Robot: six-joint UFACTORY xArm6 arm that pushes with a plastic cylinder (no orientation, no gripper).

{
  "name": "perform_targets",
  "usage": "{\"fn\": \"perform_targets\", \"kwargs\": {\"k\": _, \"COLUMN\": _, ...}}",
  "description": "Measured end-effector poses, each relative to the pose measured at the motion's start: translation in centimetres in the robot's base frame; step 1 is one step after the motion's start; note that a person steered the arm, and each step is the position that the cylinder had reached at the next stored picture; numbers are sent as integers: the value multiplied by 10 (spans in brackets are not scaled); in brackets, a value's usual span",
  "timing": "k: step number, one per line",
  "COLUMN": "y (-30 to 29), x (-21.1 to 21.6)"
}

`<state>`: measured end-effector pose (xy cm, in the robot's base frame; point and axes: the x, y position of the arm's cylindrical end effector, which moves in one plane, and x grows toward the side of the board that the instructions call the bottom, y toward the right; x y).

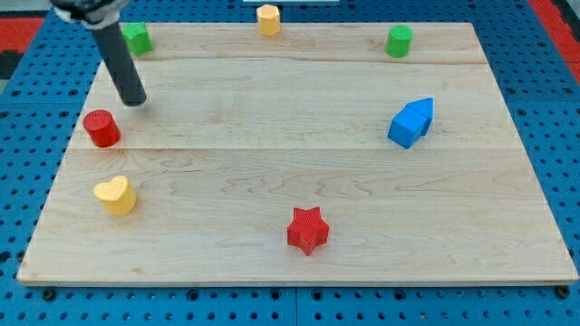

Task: Move the red circle diagonally top right to the yellow heart

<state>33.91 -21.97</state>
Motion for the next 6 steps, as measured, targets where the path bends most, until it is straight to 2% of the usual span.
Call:
{"fn": "perform_targets", "kwargs": {"k": 1, "y": -71, "x": 10}}
{"fn": "perform_targets", "kwargs": {"k": 2, "y": -42, "x": 63}}
{"fn": "perform_targets", "kwargs": {"k": 4, "y": 108, "x": 124}}
{"fn": "perform_targets", "kwargs": {"k": 5, "y": 133, "x": 134}}
{"fn": "perform_targets", "kwargs": {"k": 6, "y": 116, "x": 90}}
